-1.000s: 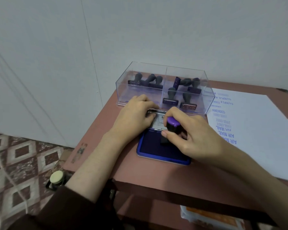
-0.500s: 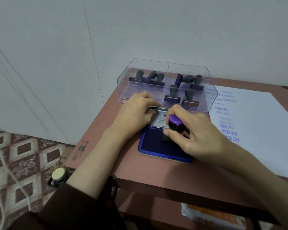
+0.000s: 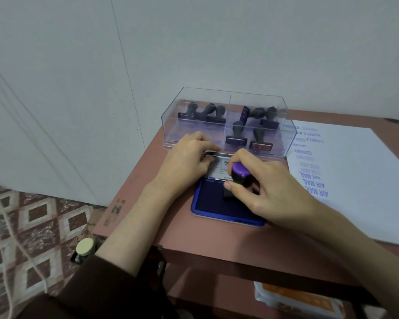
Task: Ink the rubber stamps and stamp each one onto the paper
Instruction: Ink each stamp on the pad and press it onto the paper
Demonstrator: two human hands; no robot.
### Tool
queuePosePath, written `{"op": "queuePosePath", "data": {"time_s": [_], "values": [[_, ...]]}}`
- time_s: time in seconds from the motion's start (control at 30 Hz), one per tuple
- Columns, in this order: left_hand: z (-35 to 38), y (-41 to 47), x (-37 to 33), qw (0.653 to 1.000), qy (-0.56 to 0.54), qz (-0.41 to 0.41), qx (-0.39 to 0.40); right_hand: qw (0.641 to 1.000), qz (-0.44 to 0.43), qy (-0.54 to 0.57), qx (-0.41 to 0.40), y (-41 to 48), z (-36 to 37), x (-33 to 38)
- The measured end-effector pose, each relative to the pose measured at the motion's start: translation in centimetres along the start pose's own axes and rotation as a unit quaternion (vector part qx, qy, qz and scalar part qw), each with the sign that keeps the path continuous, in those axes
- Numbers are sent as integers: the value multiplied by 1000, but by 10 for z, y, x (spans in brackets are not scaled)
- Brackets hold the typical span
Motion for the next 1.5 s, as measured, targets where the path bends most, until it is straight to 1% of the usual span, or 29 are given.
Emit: {"op": "queuePosePath", "data": {"time_s": [0.17, 0.27, 0.33, 0.4, 0.47, 0.6, 0.7, 0.77, 0.83, 0.9, 0.97, 1.27, 1.5], "values": [[-1, 1, -3, 999, 23, -5, 28, 995, 49, 78, -27, 1, -3, -9], [-3, 2, -11, 998, 54, 2, 36, 973, 92, 199, -70, -1, -17, -25], [-4, 3, -27, 998, 55, 21, 28, 963, 104, 229, -94, -3, -36, -38], [-3, 6, -52, 997, 37, 63, 19, 957, 118, 230, -128, -6, -62, -57], [5, 12, -82, 993, 13, 111, 32, 948, 138, 227, -176, -10, -91, -82], [39, 21, -132, 976, -26, 189, 110, 934, 184, 178, -250, -13, -135, -142], [66, 25, -146, 963, -11, 202, 178, 926, 228, 129, -270, -12, -146, -185], [78, 26, -145, 954, 20, 199, 224, 929, 241, 91, -267, -9, -147, -201], [85, 26, -145, 945, 37, 205, 251, 939, 233, 44, -250, -2, -146, -207], [89, 25, -144, 942, 37, 208, 260, 949, 224, 0, -224, 4, -142, -209], [92, 25, -143, 943, 37, 209, 257, 955, 220, -21, -199, 6, -137, -211], [94, 26, -142, 944, 34, 214, 250, 970, 198, -34, -136, 11, -123, -202], [93, 26, -143, 944, 27, 213, 251, 972, 193, -47, -127, 12, -120, -201]]}}
Point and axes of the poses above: each hand's wrist, its own y-axis towards the middle knuckle, its own z-axis out of the palm, x = y × z, the point moved 7 cm from there along y, towards the middle knuckle, and after that the axes turned 1 degree about z, right-handed, at the moved point
